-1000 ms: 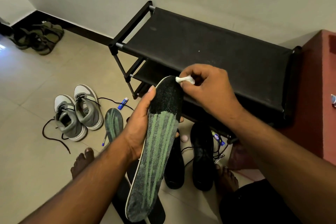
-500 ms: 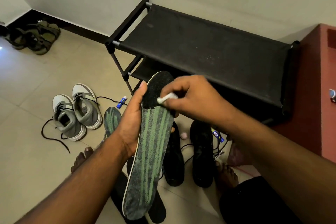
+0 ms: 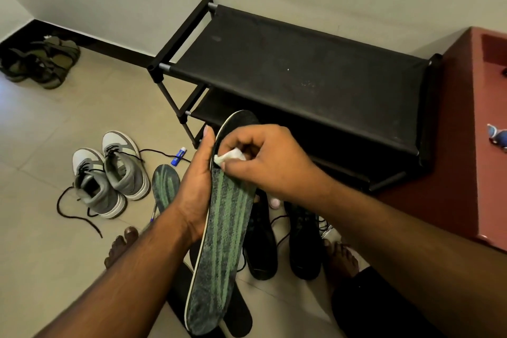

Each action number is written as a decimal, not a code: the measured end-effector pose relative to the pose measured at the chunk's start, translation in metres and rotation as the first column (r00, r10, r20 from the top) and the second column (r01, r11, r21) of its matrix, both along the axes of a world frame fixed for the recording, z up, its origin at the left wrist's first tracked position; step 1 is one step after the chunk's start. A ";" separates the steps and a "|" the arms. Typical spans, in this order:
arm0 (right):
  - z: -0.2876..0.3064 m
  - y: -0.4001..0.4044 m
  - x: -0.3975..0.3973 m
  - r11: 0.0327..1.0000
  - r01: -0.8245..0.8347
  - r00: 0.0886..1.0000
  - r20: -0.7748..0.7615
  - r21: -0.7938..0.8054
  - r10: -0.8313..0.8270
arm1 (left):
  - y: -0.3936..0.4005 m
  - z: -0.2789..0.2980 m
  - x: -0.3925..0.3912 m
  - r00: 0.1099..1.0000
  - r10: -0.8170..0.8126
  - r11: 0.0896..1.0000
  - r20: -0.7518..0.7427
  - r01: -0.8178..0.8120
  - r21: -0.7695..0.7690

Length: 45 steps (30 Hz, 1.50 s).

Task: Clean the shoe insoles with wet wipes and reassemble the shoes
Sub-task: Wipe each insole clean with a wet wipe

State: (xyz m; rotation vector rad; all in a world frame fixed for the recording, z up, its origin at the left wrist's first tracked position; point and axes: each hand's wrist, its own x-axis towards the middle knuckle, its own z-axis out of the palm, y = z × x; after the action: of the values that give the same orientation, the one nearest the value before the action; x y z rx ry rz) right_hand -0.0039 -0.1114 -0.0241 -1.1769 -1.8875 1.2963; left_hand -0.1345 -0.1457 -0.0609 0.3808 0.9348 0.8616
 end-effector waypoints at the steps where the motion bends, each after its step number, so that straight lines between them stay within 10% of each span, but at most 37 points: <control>1: -0.001 0.003 0.002 1.000 0.022 1.000 -0.002 0.017 -0.022 | 0.000 -0.001 -0.001 1.000 -0.006 1.000 -0.011 0.006 0.006; 8: -0.010 0.039 0.024 0.931 0.355 0.933 0.032 0.084 -0.358 | 0.002 -0.003 -0.001 0.997 -0.004 1.000 -0.082 0.006 0.021; 15: -0.005 0.008 -0.002 0.998 0.067 0.996 -0.058 0.017 -0.066 | 0.001 -0.003 0.000 0.999 0.042 0.999 -0.034 -0.041 0.020; 21: -0.011 0.042 0.022 0.896 0.441 0.896 -0.033 -0.045 -0.442 | -0.001 0.003 0.001 0.994 -0.039 0.999 -0.099 0.042 0.020; 27: 0.003 0.017 0.004 0.971 0.147 0.969 -0.169 -0.187 -0.180 | -0.001 0.004 0.004 0.995 0.018 0.999 -0.098 -0.014 0.043; 32: -0.003 0.037 0.020 0.882 0.444 0.879 -0.116 -0.157 -0.463 | -0.005 0.005 0.003 0.985 -0.037 0.999 -0.169 0.040 0.012; 39: -0.002 0.012 0.001 0.946 0.191 0.963 -0.135 -0.262 -0.232 | -0.002 0.000 -0.001 0.994 0.030 0.999 -0.107 -0.028 0.021; 45: -0.002 0.036 0.019 0.823 0.468 0.832 -0.154 -0.323 -0.533 | -0.003 0.003 0.000 0.987 -0.006 1.000 -0.163 0.011 0.028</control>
State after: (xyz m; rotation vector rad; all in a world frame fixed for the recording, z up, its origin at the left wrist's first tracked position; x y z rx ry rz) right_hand 0.0149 -0.0751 -0.0265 -1.4618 -1.1318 1.3381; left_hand -0.1341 -0.1487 -0.0576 0.4856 1.0712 0.8461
